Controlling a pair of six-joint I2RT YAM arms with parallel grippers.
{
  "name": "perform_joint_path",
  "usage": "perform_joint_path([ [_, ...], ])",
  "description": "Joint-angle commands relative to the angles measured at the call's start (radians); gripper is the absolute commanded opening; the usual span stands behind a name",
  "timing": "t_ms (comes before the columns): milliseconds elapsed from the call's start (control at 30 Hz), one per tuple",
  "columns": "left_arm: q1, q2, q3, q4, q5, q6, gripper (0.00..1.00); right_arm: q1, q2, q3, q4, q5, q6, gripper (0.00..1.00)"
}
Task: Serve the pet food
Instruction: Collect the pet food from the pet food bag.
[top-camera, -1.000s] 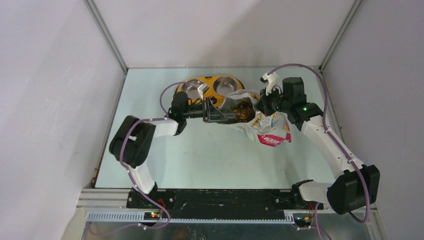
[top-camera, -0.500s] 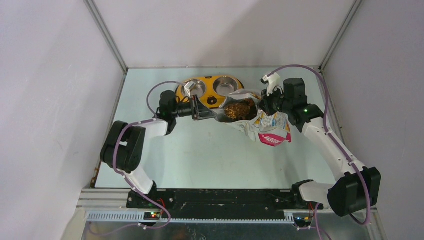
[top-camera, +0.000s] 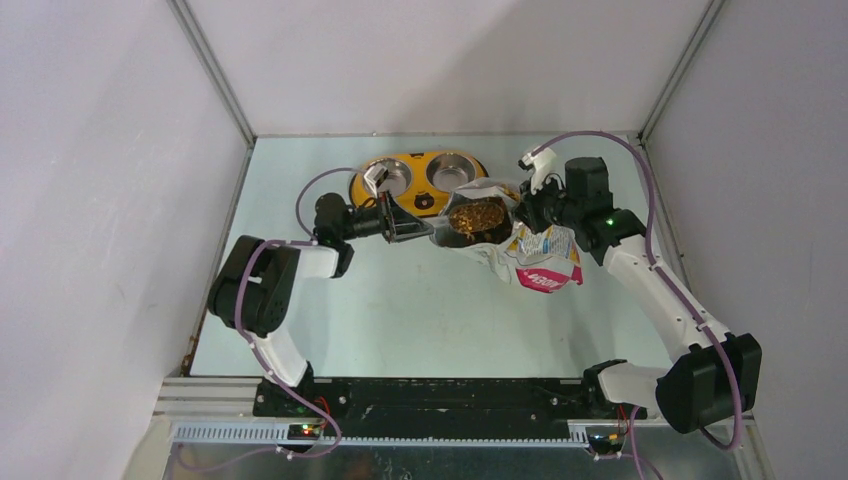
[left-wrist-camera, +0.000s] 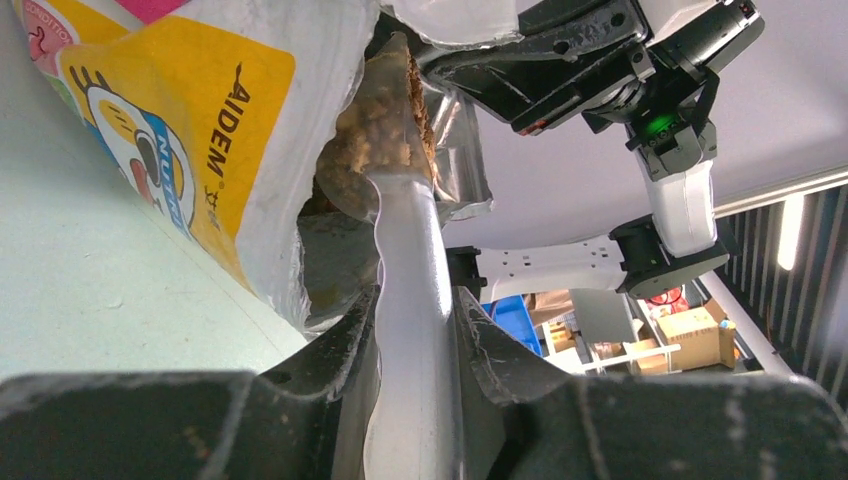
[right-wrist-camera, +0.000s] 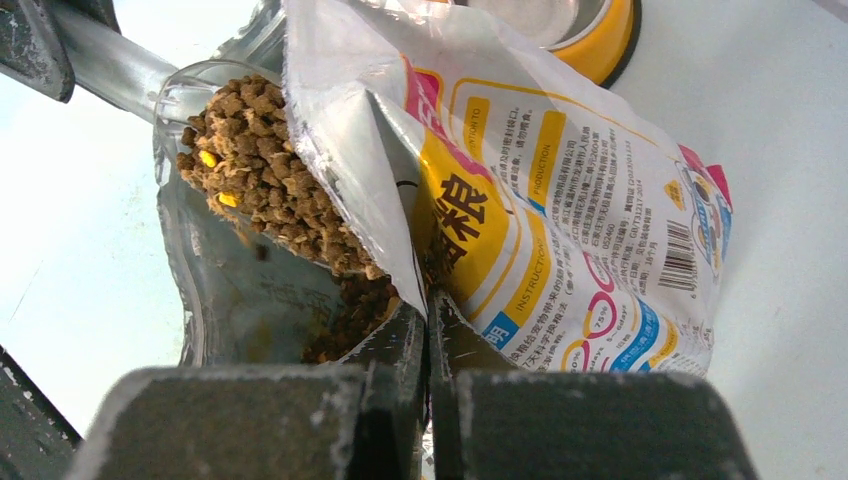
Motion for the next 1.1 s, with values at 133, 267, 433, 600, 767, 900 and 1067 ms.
perform_joint_path([
  [133, 0.001, 0.006, -0.016, 0.102, -0.037, -0.048, 0.00, 0.058, 0.014, -0.024, -0.044, 0.070, -0.025, 0.00],
  [267, 0.003, -0.003, -0.021, 0.008, -0.051, 0.007, 0.00, 0.038, 0.010, -0.024, -0.015, 0.141, 0.012, 0.00],
  [433, 0.004, 0.023, -0.023, -0.065, -0.066, 0.044, 0.00, -0.005, 0.005, -0.024, -0.014, 0.114, 0.044, 0.00],
  [600, 0.016, 0.042, -0.019, -0.018, -0.066, -0.023, 0.00, -0.002, 0.018, -0.027, -0.011, 0.165, 0.010, 0.00],
  [767, 0.023, 0.033, -0.014, -0.014, -0.064, -0.076, 0.00, -0.004, 0.042, -0.058, 0.012, 0.181, -0.024, 0.00],
  [900, 0.024, 0.055, -0.003, 0.035, -0.048, -0.154, 0.00, -0.005, 0.070, -0.060, 0.031, 0.251, -0.042, 0.00],
  [1067, 0.036, 0.128, 0.020, 0.240, -0.032, -0.332, 0.00, -0.008, 0.072, -0.060, 0.035, 0.269, -0.062, 0.00],
])
